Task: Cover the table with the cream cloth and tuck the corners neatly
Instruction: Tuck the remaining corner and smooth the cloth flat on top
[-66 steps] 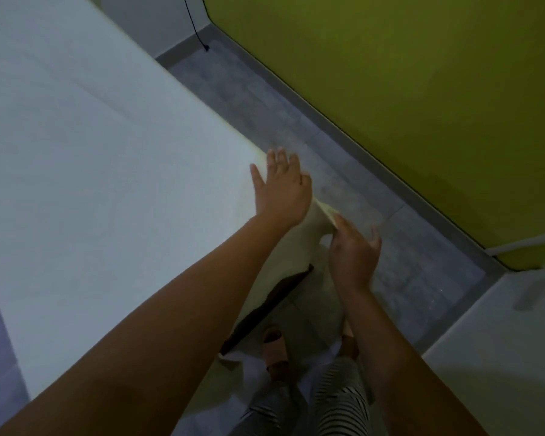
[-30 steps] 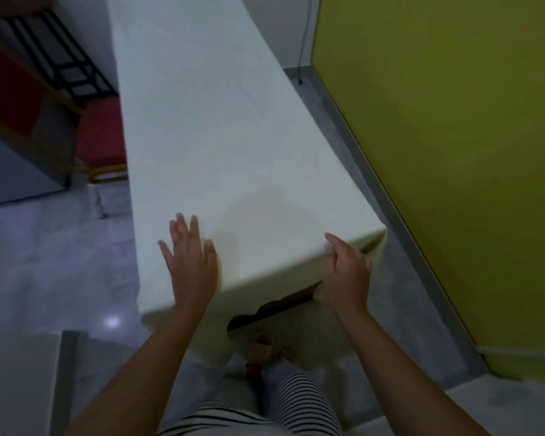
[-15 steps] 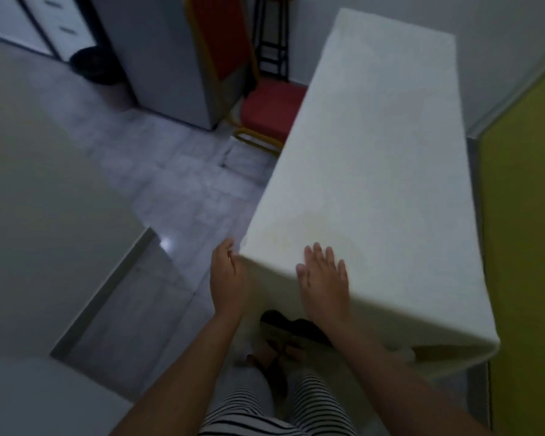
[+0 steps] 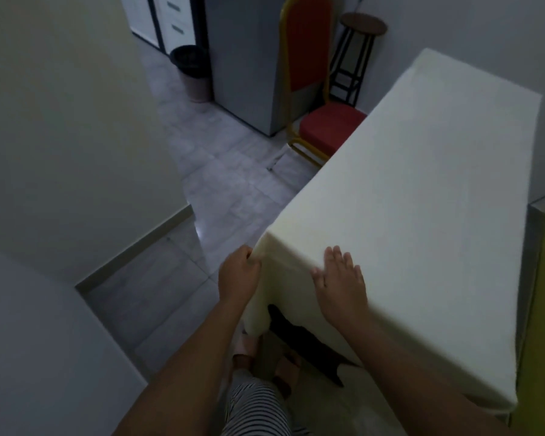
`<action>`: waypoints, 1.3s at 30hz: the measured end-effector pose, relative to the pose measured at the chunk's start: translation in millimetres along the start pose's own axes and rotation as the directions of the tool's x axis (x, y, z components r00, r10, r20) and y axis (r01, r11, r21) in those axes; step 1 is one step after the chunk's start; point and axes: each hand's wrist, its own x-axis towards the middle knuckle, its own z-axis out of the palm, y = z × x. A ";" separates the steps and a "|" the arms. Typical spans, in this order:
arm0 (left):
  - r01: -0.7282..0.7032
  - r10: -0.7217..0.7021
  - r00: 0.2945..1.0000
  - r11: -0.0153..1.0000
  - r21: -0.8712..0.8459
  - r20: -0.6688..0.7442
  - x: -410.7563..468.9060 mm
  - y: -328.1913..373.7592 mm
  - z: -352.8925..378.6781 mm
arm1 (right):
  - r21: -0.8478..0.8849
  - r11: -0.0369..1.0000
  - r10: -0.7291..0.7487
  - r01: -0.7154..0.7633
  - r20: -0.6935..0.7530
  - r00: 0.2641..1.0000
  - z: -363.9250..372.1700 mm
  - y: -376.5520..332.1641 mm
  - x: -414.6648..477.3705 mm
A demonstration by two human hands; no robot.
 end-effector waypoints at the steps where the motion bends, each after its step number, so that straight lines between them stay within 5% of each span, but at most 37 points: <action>1: -0.014 0.015 1.000 1.000 0.022 -0.022 -0.4 -1.2 -3.3 | -0.007 1.000 -0.008 0.008 -0.007 1.000 -0.3 1.0 0.1; 5: -0.029 0.031 0.999 0.996 0.085 -0.022 -8.1 -2.3 -10.8 | -0.007 0.999 -0.042 0.042 0.016 0.999 -1.7 6.1 -2.6; 10: -0.027 -0.007 0.984 0.982 0.189 0.180 -11.0 6.7 -3.4 | -0.023 0.999 -0.044 0.043 -0.009 0.999 -1.0 4.5 -4.9; 18: 0.036 0.027 0.987 0.921 0.389 -0.156 7.0 -8.1 -18.6 | -0.025 0.995 -0.095 0.095 0.015 0.995 -3.5 10.6 -6.9; 24: -0.071 0.120 0.991 0.837 0.542 -0.055 -20.2 -9.7 16.4 | -0.029 0.994 -0.107 0.107 0.020 0.994 -1.8 11.5 -6.4; 33: 0.118 -0.098 0.983 0.986 0.121 -0.157 -10.9 -23.7 33.9 | -0.118 0.987 -0.120 0.112 -0.067 0.991 9.2 11.3 -6.0; 39: 0.009 0.032 0.943 0.992 0.123 -0.331 -11.9 -12.6 2.5 | -0.070 0.997 -0.040 0.038 -0.029 0.999 5.2 3.3 -4.3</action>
